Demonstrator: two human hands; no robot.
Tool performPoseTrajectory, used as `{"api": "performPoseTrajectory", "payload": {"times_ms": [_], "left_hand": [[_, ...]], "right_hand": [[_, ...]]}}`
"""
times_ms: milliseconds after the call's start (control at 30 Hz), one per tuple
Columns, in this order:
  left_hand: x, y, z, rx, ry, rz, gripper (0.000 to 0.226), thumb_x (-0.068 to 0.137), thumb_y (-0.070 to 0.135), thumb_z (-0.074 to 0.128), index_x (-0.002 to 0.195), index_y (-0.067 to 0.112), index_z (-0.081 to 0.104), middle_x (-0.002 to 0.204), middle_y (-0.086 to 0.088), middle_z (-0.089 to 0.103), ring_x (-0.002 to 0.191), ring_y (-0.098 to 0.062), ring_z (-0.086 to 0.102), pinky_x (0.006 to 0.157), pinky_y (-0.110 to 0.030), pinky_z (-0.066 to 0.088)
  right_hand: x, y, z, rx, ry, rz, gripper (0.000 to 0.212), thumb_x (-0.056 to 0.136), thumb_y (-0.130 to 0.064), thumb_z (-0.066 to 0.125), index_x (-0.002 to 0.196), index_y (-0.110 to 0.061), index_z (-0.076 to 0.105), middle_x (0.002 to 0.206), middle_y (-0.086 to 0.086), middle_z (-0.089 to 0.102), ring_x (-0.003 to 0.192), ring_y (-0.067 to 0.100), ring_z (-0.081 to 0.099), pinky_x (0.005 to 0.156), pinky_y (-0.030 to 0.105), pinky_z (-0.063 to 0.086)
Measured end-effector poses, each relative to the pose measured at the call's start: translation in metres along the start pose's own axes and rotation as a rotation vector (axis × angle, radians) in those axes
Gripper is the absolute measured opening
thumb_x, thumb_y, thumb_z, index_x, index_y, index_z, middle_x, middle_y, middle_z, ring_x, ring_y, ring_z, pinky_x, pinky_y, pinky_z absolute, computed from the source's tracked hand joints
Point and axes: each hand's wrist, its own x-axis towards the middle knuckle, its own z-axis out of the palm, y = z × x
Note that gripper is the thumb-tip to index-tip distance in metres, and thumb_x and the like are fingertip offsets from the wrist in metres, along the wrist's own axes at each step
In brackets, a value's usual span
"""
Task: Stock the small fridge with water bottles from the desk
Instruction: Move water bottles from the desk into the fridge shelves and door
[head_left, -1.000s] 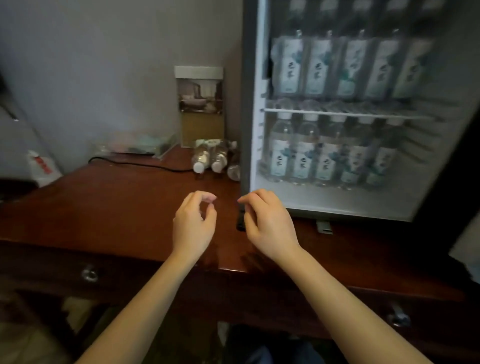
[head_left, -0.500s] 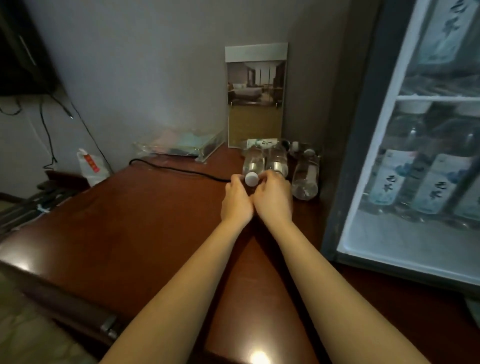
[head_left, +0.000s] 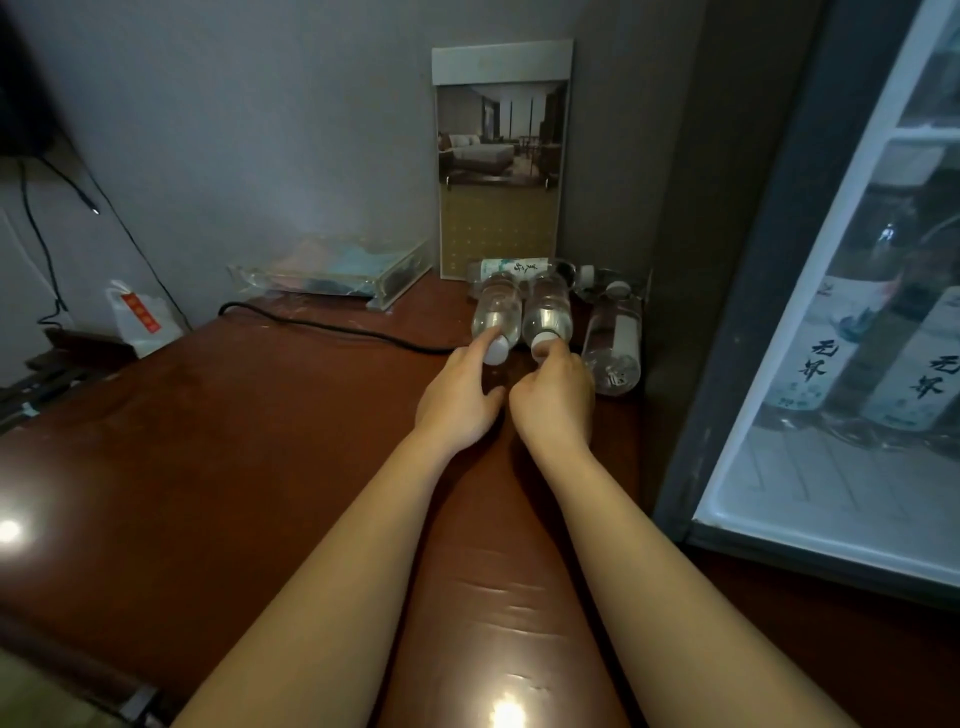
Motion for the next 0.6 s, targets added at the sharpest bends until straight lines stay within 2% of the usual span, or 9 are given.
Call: {"api": "performPoseTrajectory", "payload": {"times_ms": [300, 467, 533, 600], "left_hand": [[0.005, 0.007, 0.002, 0.114, 0.031, -0.062, 0.056, 0.09, 0.021, 0.05, 0.138, 0.035, 0.026, 0.131, -0.003, 0.049, 0.111, -0.029, 0.055, 0.077, -0.039, 0.045], [0.007, 0.006, -0.002, 0.073, -0.009, -0.115, 0.052, 0.085, 0.024, 0.055, 0.132, 0.028, 0.033, 0.113, -0.011, 0.053, 0.098, -0.035, 0.056, 0.074, -0.042, 0.046], [0.005, 0.009, -0.005, 0.065, -0.029, -0.149, 0.04, 0.084, 0.026, 0.055, 0.121, 0.025, 0.038, 0.107, -0.011, 0.054, 0.094, -0.035, 0.056, 0.072, -0.042, 0.045], [0.002, 0.012, -0.01, 0.062, -0.023, -0.153, 0.026, 0.084, 0.028, 0.056, 0.101, 0.024, 0.037, 0.099, -0.008, 0.054, 0.088, -0.034, 0.056, 0.064, -0.037, 0.038]], "right_hand": [[-0.005, -0.005, -0.001, -0.005, -0.063, -0.015, 0.041, 0.087, -0.006, 0.047, 0.128, -0.012, 0.047, 0.129, 0.01, 0.049, 0.12, 0.03, 0.044, 0.093, 0.038, 0.043], [-0.003, -0.004, 0.001, -0.002, -0.064, -0.02, 0.038, 0.087, -0.006, 0.045, 0.125, -0.012, 0.047, 0.13, 0.01, 0.049, 0.116, 0.031, 0.048, 0.092, 0.039, 0.046], [-0.003, -0.005, 0.001, 0.008, -0.068, -0.012, 0.036, 0.088, -0.007, 0.045, 0.123, -0.012, 0.049, 0.129, 0.01, 0.05, 0.115, 0.031, 0.048, 0.093, 0.041, 0.046], [-0.002, -0.005, 0.002, 0.009, -0.07, -0.014, 0.034, 0.087, -0.007, 0.044, 0.121, -0.012, 0.05, 0.127, 0.011, 0.052, 0.114, 0.032, 0.049, 0.093, 0.042, 0.047]]}}
